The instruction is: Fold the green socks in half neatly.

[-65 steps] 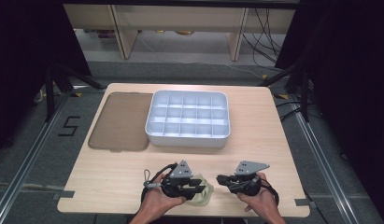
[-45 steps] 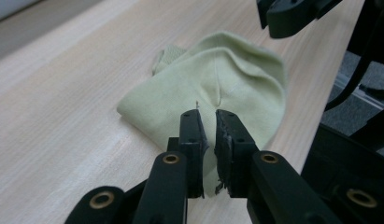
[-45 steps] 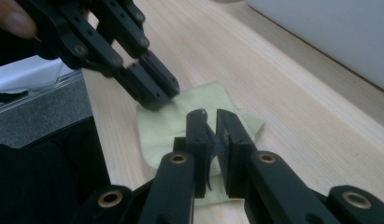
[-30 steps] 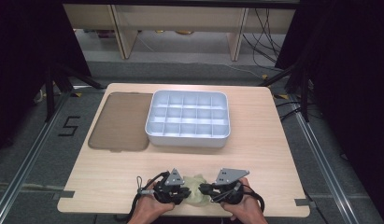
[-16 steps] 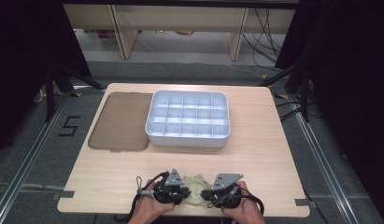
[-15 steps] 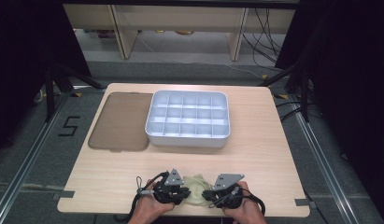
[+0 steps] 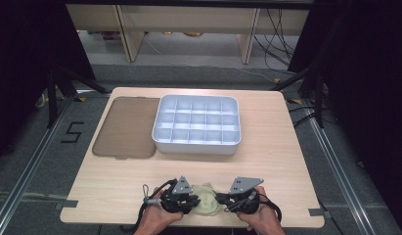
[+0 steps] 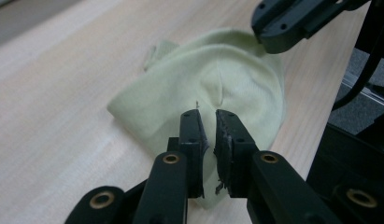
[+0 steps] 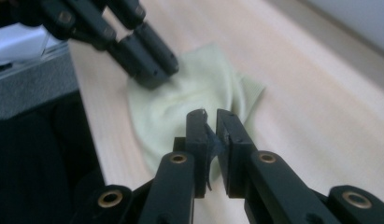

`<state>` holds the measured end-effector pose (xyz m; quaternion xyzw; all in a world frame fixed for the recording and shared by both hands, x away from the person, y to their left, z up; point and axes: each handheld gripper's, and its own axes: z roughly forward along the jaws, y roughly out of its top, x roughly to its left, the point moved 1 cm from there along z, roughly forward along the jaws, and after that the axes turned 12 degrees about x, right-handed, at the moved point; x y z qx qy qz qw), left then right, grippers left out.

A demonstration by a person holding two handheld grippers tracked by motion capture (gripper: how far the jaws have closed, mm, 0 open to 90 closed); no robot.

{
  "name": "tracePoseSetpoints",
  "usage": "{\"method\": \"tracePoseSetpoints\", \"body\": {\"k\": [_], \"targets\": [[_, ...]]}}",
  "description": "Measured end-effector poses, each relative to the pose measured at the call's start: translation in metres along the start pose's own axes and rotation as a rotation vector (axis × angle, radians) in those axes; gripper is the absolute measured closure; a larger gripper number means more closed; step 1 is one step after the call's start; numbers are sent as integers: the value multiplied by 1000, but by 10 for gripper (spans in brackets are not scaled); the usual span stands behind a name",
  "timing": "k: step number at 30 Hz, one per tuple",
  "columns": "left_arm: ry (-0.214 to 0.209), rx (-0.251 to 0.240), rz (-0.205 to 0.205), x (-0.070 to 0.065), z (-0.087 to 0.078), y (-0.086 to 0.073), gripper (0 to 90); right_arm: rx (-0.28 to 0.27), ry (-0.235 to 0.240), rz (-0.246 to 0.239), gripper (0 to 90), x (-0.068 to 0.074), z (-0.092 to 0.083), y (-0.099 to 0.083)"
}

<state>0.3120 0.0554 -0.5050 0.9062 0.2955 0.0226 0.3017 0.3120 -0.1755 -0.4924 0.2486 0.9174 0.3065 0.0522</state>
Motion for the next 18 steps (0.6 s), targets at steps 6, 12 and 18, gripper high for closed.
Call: {"method": "tracePoseSetpoints", "body": {"k": [6,12,18], "targets": [[35,-26,6,12,0,15,805,-2,8,-3,834,-7,10,13],[53,-8,-18,23,8,19,807,21,9,5,834,-9,17,14],[76,18,-6,25,16,17,811,47,11,22,837,-18,23,8]]}}
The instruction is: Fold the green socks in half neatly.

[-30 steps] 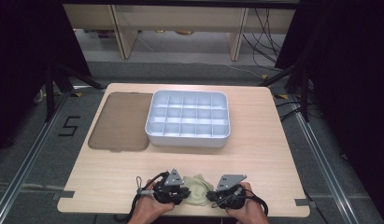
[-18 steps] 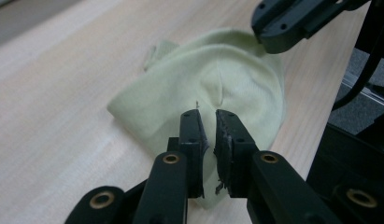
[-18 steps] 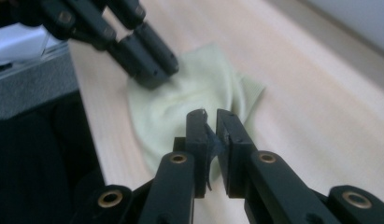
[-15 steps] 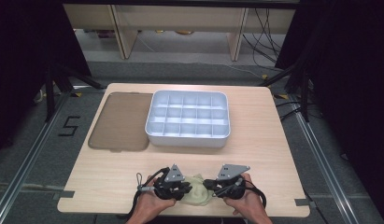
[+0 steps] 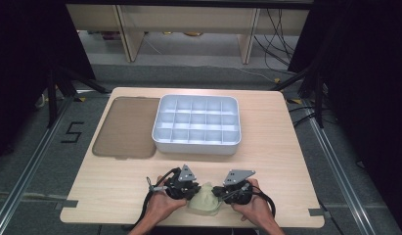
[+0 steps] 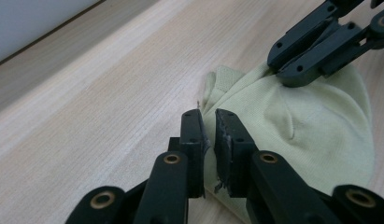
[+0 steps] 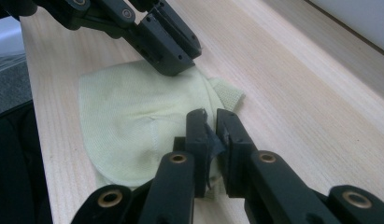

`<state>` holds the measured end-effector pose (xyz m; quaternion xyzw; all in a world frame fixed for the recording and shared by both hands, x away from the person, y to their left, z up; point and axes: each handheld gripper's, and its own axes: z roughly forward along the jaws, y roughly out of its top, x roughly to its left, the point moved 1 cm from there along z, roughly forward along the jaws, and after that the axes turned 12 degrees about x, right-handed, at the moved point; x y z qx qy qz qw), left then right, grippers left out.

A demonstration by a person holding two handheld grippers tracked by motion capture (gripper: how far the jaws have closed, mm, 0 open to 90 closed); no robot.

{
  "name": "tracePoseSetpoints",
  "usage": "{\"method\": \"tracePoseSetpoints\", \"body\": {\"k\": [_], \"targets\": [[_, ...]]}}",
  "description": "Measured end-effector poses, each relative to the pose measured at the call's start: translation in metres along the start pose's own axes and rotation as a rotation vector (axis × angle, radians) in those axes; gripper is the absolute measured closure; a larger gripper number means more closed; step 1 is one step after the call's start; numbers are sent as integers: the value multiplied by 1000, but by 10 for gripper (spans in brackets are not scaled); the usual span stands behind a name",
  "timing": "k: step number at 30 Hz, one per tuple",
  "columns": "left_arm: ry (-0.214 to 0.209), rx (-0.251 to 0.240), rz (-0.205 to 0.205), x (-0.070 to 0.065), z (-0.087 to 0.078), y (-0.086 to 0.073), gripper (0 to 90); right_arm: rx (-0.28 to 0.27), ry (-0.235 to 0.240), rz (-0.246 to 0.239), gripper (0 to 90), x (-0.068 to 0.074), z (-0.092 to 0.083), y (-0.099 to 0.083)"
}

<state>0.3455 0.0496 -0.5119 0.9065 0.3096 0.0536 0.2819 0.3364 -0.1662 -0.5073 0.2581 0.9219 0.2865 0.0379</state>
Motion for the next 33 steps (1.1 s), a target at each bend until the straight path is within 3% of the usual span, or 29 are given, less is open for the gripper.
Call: {"method": "tracePoseSetpoints", "body": {"k": [1,2,9,12,15,20,21,23,24,25,26,28,31,33], "targets": [[-5,-4,-19,-1,0,-1,812,-1,1,1,837,0,0,0],[3,-2,1,1,-1,-1,812,-1,2,2,837,-1,0,-1],[5,-37,-31,2,-14,-5,795,-12,2,12,826,-1,-4,-2],[-27,-65,-57,-2,-21,-11,783,-30,4,10,825,1,-7,-3],[-42,-72,-42,-7,-29,-16,778,-34,11,18,823,2,-9,-3],[-73,-65,-60,-19,-27,-24,751,-34,19,14,819,5,-9,-2],[-67,-39,-28,-19,-26,-25,751,-38,9,0,819,4,-8,-2],[-53,-27,-25,-20,-23,-25,757,-32,10,0,819,4,-8,-2],[-70,-30,-40,-21,-21,-25,762,-33,12,6,818,5,-7,-2],[-56,-11,-7,-20,-19,-26,765,-32,11,5,818,5,-7,-2],[-52,-2,-3,-19,-17,-27,766,-31,12,1,817,4,-7,-2],[-67,-14,-37,-20,-14,-29,768,-24,9,6,818,4,-6,-3],[-62,-15,-11,-18,-20,-27,764,-23,11,1,817,4,-5,-3],[-70,-35,-28,-19,-24,-27,756,-27,13,4,816,4,-6,-3]]}}
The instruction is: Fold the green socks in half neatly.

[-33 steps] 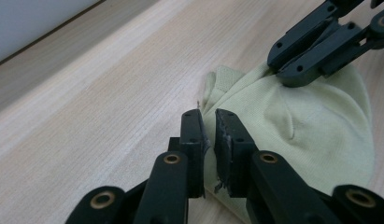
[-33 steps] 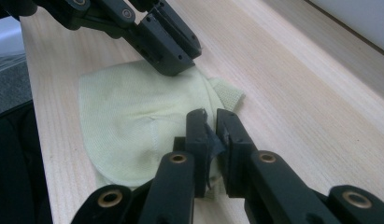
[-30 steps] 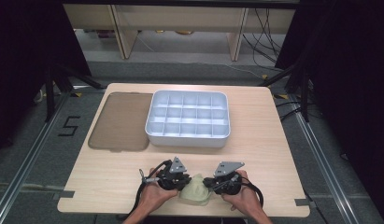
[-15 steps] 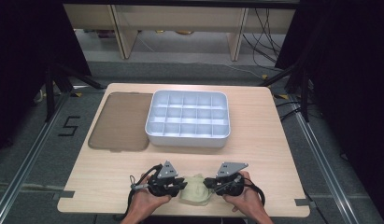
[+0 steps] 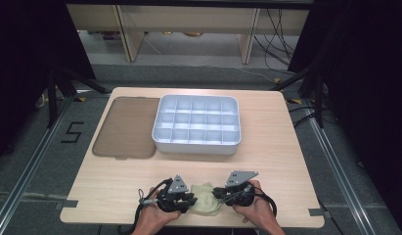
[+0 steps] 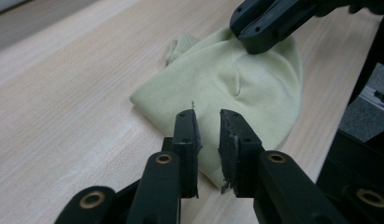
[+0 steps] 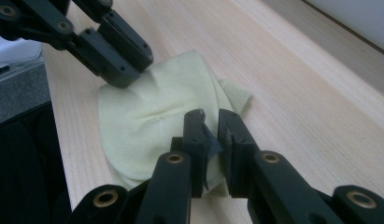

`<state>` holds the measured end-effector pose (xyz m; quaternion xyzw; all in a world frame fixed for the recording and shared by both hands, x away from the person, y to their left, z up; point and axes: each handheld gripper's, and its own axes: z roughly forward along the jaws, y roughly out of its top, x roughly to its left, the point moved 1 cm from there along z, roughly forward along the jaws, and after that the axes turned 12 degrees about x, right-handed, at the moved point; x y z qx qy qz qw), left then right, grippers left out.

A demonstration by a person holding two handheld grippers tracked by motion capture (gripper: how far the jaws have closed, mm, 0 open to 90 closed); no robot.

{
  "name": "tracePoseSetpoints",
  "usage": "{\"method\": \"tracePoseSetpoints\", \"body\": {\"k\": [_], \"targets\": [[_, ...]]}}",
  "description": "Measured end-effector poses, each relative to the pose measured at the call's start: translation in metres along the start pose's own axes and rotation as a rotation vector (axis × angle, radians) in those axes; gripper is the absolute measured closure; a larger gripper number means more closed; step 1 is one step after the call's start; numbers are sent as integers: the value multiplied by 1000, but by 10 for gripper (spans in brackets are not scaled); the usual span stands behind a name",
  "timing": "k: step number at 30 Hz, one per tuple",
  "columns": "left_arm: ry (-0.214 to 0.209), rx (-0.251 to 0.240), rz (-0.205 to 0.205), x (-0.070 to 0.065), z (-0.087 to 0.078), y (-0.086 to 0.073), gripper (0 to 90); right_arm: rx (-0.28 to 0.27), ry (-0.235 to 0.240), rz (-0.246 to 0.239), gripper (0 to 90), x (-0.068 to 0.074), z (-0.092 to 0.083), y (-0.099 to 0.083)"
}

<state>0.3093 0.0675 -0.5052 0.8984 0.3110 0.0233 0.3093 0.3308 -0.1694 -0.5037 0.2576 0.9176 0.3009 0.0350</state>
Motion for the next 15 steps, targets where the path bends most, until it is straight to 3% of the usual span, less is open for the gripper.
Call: {"method": "tracePoseSetpoints", "body": {"k": [2,3,5,6,8,10,13,14,15], "targets": [[-18,-34,-55,-4,-2,-1,724,-4,4,8,814,2,-2,0],[-5,-17,-35,-2,-4,-2,696,-13,-1,0,812,1,-3,1],[-32,-13,-52,-3,-6,-5,631,-26,-5,-12,808,0,-4,2],[-37,-18,-80,-4,-7,-8,599,-27,1,-4,807,1,-5,2],[-23,3,-67,-2,-10,-11,543,-33,-12,7,802,3,-7,3],[-30,-6,-99,-1,-10,-14,507,-45,-19,-2,795,3,-7,3],[-45,37,-111,2,-10,-16,455,-44,-25,2,790,5,-7,4],[-62,39,-153,1,-8,-16,438,-46,-29,-4,789,5,-7,4],[-66,34,-155,2,-7,-16,431,-43,-29,-2,789,5,-7,4]]}}
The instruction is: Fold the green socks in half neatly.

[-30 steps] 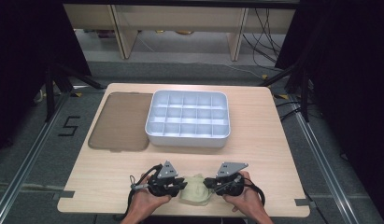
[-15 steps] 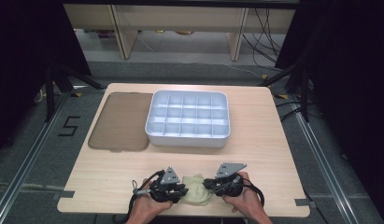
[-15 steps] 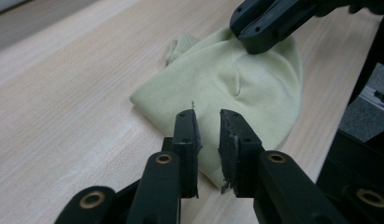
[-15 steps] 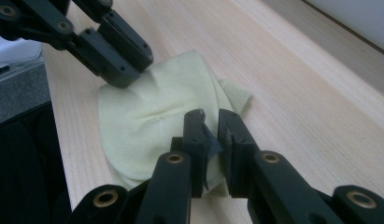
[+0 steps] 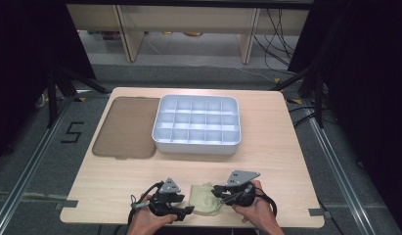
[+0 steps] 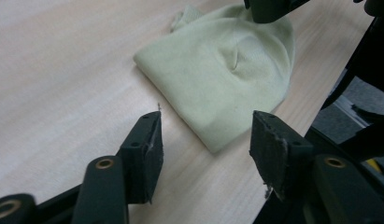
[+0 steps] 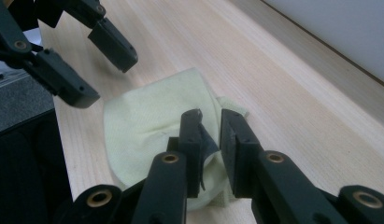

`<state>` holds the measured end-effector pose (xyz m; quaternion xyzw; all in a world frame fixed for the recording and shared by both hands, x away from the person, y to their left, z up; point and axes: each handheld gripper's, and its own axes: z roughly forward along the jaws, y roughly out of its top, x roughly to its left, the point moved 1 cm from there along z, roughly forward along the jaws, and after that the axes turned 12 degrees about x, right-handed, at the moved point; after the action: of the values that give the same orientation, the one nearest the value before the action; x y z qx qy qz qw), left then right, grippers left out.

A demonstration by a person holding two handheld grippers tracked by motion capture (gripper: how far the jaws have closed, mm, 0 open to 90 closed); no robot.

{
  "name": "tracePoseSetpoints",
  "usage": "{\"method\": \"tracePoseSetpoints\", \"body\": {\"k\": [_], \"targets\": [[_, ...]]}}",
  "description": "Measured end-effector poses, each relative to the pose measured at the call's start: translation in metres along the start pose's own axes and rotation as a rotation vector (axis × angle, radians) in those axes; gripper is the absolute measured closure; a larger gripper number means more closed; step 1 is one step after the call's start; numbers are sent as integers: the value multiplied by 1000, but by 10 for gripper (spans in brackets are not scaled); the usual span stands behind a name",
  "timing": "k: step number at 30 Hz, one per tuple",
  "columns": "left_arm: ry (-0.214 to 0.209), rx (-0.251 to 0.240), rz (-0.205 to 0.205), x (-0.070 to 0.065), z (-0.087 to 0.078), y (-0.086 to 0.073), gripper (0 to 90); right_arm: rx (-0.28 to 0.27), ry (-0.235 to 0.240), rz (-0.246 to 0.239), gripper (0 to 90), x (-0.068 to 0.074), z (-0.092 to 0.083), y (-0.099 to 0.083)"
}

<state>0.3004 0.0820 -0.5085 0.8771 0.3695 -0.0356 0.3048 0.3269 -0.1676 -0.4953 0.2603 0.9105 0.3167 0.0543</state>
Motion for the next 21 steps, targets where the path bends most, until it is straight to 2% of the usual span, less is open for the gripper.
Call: {"method": "tracePoseSetpoints", "body": {"k": [1,4,5,7,8,9,10,13,14,15,16,17,18,21], "targets": [[-2,-8,-18,0,1,0,430,-2,-2,-5,789,0,0,0],[-10,10,-18,2,1,1,418,7,4,4,787,0,1,0],[-13,-1,-35,1,1,1,417,6,4,4,787,0,1,0],[-15,-2,-43,2,1,2,416,3,2,0,785,0,1,0],[-9,23,-20,4,-1,2,416,4,2,0,785,0,1,0],[-14,-3,-55,2,1,3,416,5,1,0,785,0,1,0],[-19,-10,-63,1,1,4,417,2,-1,-4,785,0,0,0],[-25,20,-41,4,0,4,420,0,-4,-5,783,-1,0,0],[-23,16,-52,3,1,5,422,1,-4,-4,783,-1,0,-1],[-24,-11,-76,1,3,5,426,1,-4,-4,782,-1,0,-1],[-32,2,-66,2,3,5,427,1,-5,-4,782,-1,0,-1],[-36,-4,-74,2,4,6,431,1,-5,-5,782,-2,0,-1],[-23,-1,-76,2,5,6,436,1,-6,-7,781,-2,0,-1],[-32,10,-65,1,7,6,454,4,-3,-1,780,-1,0,-1]]}}
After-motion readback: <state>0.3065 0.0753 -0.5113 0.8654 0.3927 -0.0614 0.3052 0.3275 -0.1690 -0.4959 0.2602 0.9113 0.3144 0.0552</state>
